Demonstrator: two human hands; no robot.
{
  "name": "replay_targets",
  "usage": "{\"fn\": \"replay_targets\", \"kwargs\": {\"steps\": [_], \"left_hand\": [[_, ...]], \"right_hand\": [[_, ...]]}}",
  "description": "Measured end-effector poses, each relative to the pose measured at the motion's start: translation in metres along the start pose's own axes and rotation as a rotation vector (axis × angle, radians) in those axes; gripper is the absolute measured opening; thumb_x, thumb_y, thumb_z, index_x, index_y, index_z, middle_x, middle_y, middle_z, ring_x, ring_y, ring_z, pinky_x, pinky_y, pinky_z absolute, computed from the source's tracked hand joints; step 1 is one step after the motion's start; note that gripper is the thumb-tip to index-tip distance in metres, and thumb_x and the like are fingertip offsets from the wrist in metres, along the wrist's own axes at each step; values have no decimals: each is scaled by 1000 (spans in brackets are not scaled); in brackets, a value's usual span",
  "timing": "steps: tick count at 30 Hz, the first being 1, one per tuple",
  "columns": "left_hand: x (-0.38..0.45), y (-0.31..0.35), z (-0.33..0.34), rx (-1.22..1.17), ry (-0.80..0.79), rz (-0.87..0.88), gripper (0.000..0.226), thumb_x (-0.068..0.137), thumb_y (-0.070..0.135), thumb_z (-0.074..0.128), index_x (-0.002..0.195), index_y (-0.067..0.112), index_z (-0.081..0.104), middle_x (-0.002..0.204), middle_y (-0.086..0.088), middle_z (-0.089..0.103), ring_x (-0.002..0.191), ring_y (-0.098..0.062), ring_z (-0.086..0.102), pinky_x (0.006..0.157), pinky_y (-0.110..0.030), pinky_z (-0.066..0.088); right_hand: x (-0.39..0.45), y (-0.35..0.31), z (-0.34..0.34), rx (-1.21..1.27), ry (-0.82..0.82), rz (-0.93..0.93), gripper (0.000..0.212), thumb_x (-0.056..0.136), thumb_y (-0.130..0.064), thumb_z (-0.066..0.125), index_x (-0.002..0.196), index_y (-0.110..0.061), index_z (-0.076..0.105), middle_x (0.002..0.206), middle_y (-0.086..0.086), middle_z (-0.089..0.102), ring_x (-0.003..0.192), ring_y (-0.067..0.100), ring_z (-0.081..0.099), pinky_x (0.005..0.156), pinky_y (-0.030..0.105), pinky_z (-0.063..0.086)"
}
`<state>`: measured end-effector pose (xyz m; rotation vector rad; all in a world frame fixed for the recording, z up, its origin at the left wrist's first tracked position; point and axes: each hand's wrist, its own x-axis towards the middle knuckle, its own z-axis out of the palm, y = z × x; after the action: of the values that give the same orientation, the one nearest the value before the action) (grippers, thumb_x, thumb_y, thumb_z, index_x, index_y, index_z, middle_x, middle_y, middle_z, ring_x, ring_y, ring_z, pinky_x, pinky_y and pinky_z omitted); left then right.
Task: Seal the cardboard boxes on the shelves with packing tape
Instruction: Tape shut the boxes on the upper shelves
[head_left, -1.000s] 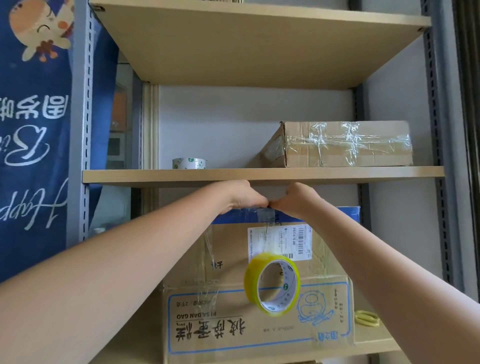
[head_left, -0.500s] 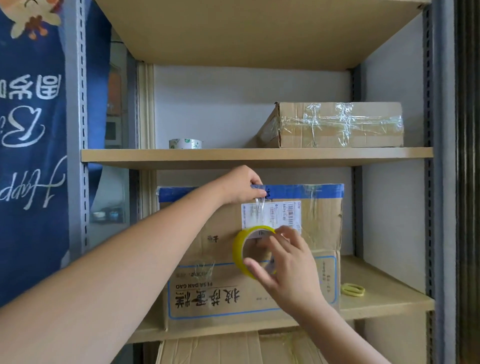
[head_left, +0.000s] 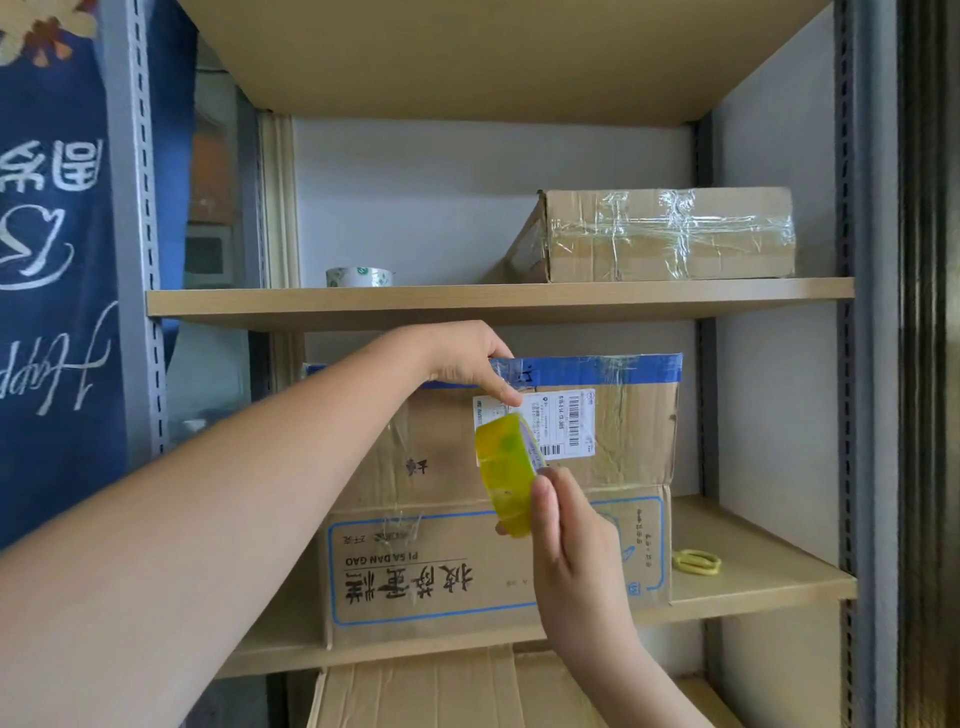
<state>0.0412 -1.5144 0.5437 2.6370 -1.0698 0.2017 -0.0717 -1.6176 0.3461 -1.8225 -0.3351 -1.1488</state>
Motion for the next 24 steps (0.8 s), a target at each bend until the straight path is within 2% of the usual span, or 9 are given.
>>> {"fn": "replay_targets", "kwargs": {"steps": [3, 5, 8, 11, 16, 18, 21, 22, 24], "left_hand": [[-1, 1, 3, -23, 36, -9, 30, 78, 34, 83, 104, 20, 77, 94, 3, 77, 90, -17, 72, 91, -36, 54], [0, 2, 4, -27, 42, -20, 28, 79, 33, 83, 104, 21, 78, 95, 3, 77, 94, -18, 72, 92, -36, 54], [3, 0, 5, -30, 53, -45, 26, 79, 31, 82, 103, 21, 78, 96, 3, 77, 92, -16, 71, 96, -38, 53], [7, 0, 4, -19, 32, -73, 25, 80, 33, 82, 102, 22, 78, 96, 4, 76, 91, -14, 70, 97, -39, 51], [20, -3, 5, -28, 7, -150, 23, 79, 37, 81, 99, 26, 78, 104, 6, 73, 106, -19, 63, 105, -41, 42], [23, -5, 5, -20, 7, -155, 25, 80, 37, 80, 101, 26, 78, 106, 6, 72, 108, -18, 62, 106, -39, 41], [26, -12, 6, 15, 17, -133, 26, 80, 39, 79, 101, 25, 76, 106, 5, 72, 106, -19, 64, 101, -38, 45], [28, -15, 10, 42, 34, -111, 24, 80, 39, 78, 100, 25, 74, 105, 4, 72, 105, -20, 65, 97, -37, 47], [30, -23, 21, 138, 129, -51, 26, 83, 42, 75, 103, 27, 67, 104, 5, 70, 104, -20, 65, 88, -35, 48]], "right_hand": [[0, -11, -2, 77, -84, 63, 54, 85, -73, 32, 77, -25, 58, 72, -11, 66, 64, 6, 59, 61, 20, 41], [0, -6, -2, 44, -97, 129, 59, 90, -71, 40, 69, -20, 60, 67, -9, 66, 58, 6, 57, 59, 23, 42], [-14, 13, 2, 42, -149, 400, 53, 97, -50, 50, 63, -10, 58, 53, -2, 65, 50, 8, 59, 59, 26, 48], [-38, 36, 9, 5, -219, 654, 58, 99, -50, 48, 62, -7, 61, 45, 0, 62, 45, 7, 59, 51, 17, 47], [-18, 53, 16, 117, -234, 885, 46, 95, -50, 53, 80, -7, 60, 61, 9, 71, 52, 23, 66, 61, 29, 58], [-9, 61, 24, 88, -260, 921, 48, 90, -56, 55, 83, -8, 58, 67, 11, 73, 66, 30, 71, 75, 38, 60], [-2, 82, 35, 46, -261, 954, 76, 62, -77, 55, 96, -9, 58, 88, 16, 74, 87, 36, 71, 84, 49, 58], [0, 91, 39, 25, -270, 965, 87, 52, -81, 52, 100, -9, 58, 95, 16, 72, 91, 35, 70, 85, 49, 58], [2, 100, 43, 35, -286, 994, 94, 46, -80, 50, 106, -9, 60, 98, 16, 71, 90, 34, 71, 83, 48, 59]]}}
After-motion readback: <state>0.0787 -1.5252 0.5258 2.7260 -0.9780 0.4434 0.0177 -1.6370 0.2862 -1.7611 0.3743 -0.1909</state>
